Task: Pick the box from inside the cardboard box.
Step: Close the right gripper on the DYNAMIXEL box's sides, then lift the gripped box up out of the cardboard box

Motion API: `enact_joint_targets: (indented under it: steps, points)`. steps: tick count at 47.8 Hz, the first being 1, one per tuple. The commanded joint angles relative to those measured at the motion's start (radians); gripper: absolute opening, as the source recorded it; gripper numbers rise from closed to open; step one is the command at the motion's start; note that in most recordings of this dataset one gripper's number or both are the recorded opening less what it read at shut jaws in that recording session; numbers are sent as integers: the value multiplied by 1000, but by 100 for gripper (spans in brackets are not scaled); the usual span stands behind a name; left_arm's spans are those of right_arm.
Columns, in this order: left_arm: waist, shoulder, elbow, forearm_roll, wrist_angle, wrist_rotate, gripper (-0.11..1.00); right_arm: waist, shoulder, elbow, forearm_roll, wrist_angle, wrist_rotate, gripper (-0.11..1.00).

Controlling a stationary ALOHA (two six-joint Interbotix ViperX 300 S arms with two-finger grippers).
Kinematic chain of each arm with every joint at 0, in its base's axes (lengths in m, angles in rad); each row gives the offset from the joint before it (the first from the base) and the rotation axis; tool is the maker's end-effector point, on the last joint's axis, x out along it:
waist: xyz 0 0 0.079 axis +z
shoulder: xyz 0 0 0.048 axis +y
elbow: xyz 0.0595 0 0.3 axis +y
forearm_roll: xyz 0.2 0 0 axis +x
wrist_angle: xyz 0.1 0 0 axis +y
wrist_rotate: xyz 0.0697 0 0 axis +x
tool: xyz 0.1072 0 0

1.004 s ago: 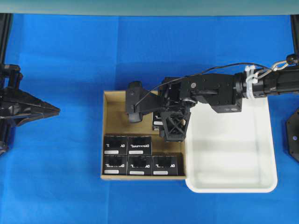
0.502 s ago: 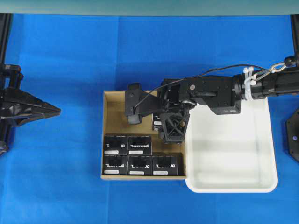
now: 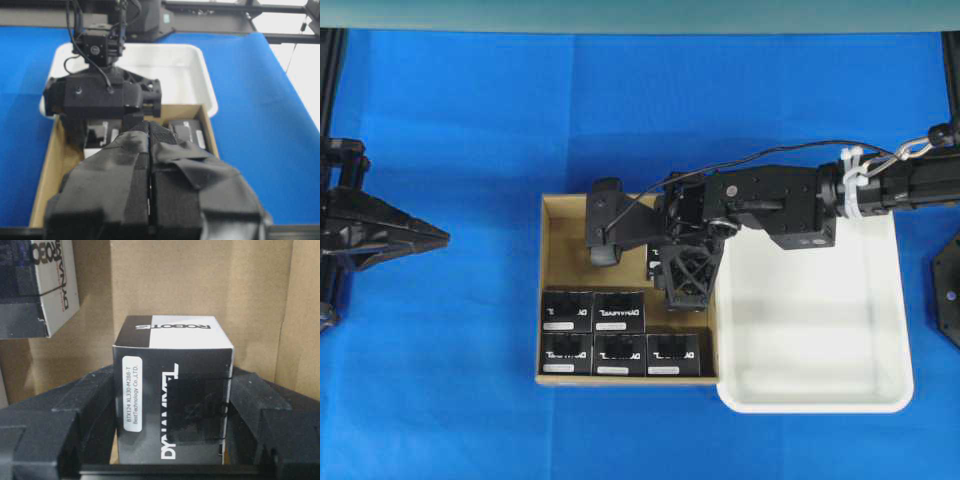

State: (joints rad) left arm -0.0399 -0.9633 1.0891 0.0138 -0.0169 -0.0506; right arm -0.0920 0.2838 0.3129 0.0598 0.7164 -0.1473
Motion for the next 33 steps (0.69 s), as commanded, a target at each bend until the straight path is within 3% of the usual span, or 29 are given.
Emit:
enact_joint_targets:
  steps: [1, 20, 33]
  points:
    - [-2, 6, -26, 3, -3, -2, -6, 3, -2, -3, 5, -2, 2, 61]
    - [-2, 5, -26, 3, -5, -2, -6, -2, -41, -26, 5, 41, 6, 61]
    - [-2, 3, -28, 3, -5, 0, -6, -34, -164, -115, 5, 261, 8, 61]
